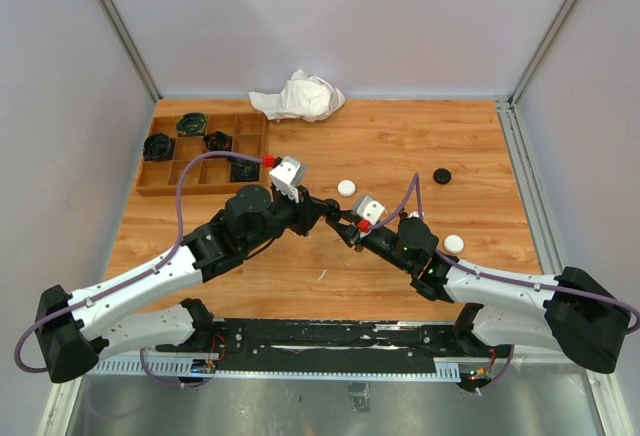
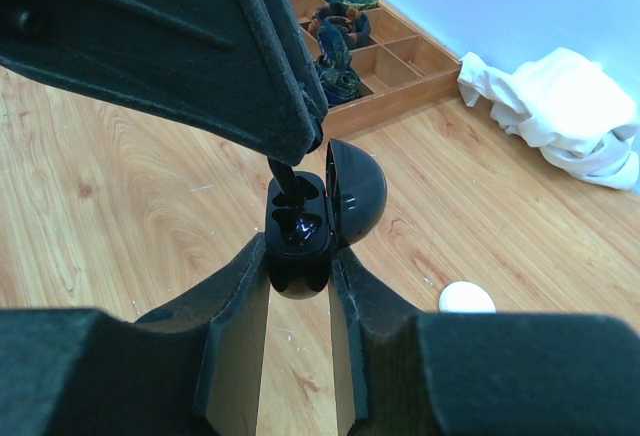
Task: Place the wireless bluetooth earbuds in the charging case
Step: Place the earbud in the charging case.
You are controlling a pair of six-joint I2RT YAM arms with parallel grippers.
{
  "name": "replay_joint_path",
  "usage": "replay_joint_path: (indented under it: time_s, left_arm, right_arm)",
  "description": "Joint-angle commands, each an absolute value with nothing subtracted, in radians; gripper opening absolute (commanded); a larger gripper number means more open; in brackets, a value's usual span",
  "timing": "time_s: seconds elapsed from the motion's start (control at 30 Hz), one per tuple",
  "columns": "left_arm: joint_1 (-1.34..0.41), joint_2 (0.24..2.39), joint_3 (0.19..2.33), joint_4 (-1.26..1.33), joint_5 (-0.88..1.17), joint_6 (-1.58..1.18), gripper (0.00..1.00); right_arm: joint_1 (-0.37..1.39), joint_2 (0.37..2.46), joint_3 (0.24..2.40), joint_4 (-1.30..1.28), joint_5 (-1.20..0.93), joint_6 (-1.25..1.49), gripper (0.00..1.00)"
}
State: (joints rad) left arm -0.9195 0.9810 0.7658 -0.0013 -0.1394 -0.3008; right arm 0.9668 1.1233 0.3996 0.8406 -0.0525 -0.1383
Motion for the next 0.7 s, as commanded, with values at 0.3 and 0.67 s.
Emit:
replay_joint_path:
  time_s: [0.3,0.67]
  left_arm:
    - [-0.920,0.966,0.771,-0.005,-0.053,-0.128,0.06]
    - [-0.922,0.980,0.798,-0.049,0.046,-0.118,0.06]
  right_arm:
    - [0.965,1.101,0.394,0.904,-0.087,-0.104,0.21]
    - [0.962,1.089,0.389,0.904,-0.089,-0.101,0.21]
